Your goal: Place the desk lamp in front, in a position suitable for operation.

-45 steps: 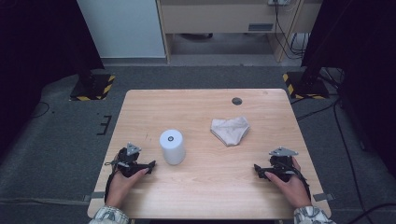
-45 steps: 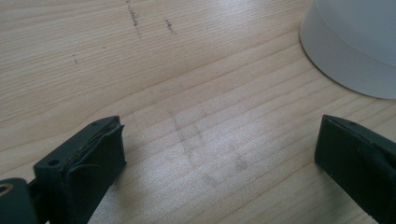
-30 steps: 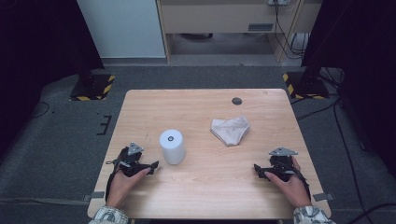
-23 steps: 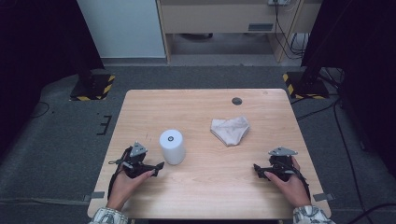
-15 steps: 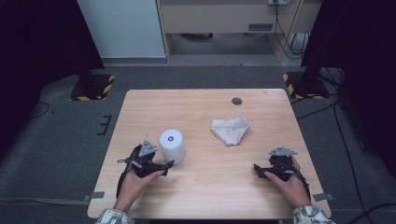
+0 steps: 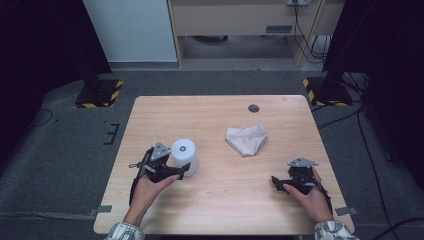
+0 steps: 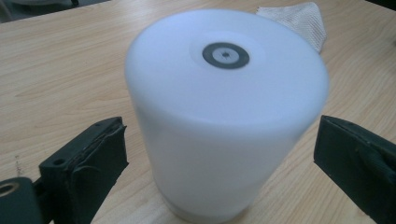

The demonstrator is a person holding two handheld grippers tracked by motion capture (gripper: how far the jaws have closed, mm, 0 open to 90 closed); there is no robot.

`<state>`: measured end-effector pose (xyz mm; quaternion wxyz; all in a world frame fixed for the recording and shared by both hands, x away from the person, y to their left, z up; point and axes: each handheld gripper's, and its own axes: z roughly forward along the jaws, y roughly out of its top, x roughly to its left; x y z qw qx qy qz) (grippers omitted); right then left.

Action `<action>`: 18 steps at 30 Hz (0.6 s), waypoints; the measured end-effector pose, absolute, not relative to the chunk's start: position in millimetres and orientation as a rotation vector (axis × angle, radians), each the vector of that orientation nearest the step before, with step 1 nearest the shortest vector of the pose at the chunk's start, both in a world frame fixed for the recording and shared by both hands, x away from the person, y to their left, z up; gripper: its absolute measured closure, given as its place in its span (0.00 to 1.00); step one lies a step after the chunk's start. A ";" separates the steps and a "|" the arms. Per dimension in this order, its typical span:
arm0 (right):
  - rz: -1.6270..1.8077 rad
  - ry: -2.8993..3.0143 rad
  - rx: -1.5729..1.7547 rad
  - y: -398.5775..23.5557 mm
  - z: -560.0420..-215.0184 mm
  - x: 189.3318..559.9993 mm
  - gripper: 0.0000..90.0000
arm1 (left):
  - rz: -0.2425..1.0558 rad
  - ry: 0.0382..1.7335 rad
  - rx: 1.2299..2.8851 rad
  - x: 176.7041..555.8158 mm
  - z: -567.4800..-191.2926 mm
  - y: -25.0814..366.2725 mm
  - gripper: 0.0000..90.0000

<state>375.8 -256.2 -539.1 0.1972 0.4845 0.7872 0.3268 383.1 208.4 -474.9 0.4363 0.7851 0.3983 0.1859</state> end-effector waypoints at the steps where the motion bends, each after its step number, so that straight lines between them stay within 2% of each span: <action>1: 0.915 2.204 1.357 -256.1 -539.1 375.8 0.02 | 0.455 0.983 1.961 383.4 -472.8 208.6 0.03; 6: 0.915 2.206 1.348 -256.4 -539.2 375.9 0.02 | 0.417 0.991 1.994 389.7 -462.4 207.7 0.03; 9: 0.915 2.207 1.351 -256.2 -539.1 375.4 0.02 | 0.423 0.975 2.058 392.2 -460.0 202.5 0.03; 18: 0.918 2.209 1.346 -256.0 -539.2 375.2 0.02 | 0.450 0.966 2.086 399.0 -449.6 194.1 0.04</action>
